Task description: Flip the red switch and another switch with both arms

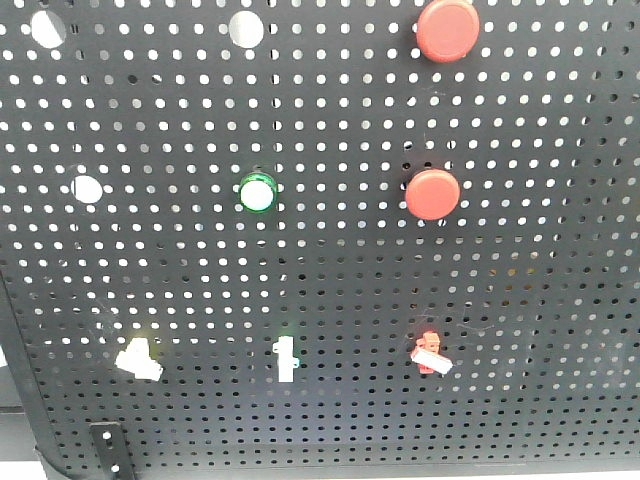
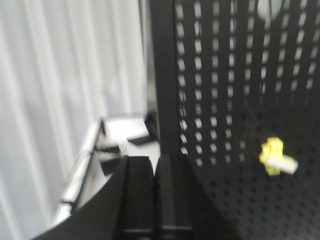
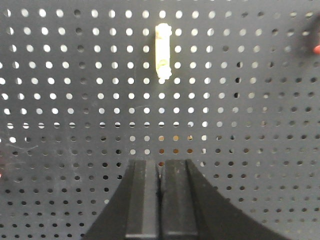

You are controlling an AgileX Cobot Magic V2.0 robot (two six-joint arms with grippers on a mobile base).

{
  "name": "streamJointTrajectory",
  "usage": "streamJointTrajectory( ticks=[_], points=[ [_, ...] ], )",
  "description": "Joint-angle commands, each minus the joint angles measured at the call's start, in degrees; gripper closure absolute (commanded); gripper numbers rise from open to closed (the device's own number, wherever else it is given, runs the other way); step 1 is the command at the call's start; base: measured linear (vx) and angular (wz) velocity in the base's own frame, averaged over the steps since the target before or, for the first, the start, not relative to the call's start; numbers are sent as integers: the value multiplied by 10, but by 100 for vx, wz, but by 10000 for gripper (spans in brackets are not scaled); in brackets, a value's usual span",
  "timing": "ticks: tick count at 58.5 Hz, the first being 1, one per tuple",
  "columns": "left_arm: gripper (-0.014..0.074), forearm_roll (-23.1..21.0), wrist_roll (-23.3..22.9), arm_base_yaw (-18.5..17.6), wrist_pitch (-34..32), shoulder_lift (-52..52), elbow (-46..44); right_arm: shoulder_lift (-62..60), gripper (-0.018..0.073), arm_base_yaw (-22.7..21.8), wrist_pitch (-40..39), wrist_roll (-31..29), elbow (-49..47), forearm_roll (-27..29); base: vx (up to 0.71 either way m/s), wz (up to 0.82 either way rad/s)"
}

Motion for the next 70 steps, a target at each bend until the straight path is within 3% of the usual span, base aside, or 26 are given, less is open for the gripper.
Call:
streamJointTrajectory(
  ticks=[1,18,41,70],
  points=[
    [594,-4,1,-29,-75,49,-19,12,566,0,-55,-3,-19,-5,0,0],
    [594,-3,0,-124,-270,186,-25,16,566,0,-55,-3,-19,-5,0,0],
    [594,-2,0,-140,-232,294,-128,16,566,0,-55,-3,-19,-5,0,0],
    [594,-2,0,-141,-102,333,-128,16,566,0,-55,-3,-19,-5,0,0]
  ],
)
